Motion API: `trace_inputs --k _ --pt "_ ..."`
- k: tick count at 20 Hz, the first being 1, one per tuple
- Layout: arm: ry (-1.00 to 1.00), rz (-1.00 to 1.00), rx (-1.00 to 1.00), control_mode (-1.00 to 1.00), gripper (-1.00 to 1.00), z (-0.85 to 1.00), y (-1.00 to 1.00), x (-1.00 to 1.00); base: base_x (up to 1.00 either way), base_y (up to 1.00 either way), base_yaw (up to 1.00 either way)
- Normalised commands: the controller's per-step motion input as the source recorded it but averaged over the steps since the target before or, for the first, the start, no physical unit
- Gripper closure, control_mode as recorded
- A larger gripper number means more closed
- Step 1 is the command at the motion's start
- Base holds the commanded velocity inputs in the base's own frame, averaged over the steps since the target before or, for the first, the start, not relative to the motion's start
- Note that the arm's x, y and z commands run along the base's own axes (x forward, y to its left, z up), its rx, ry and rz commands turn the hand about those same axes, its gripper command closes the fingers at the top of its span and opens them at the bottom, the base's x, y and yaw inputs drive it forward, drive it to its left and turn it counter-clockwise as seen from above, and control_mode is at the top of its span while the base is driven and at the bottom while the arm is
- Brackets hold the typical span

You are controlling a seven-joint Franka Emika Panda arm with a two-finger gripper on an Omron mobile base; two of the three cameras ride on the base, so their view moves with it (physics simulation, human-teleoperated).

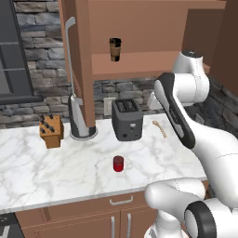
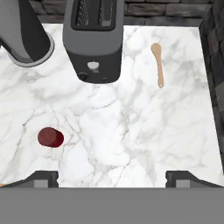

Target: Pick the jam and jam from the counter and place them in the cabinets closest to them.

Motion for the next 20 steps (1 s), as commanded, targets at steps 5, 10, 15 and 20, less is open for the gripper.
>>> trace_inputs --k 5,10,15,20 --pt "-0.07 0.03 0.00 -1.00 -1.00 -0.01 0.07 -0.43 0.00 0.00 0.00" --pt "-0.04 0.02 0.00 -1.00 -1.00 -0.09 0.08 -0.36 0.00 0.00 0.00" --pt "0.00 0.02 0.00 -1.00 -1.00 -0.18 0.13 -0.09 0.00 0.00 0.00" --pt "0.00 0.01 -0.02 -1.00 -1.00 -0.19 0.24 0.00 0.00 0.00 0.00"
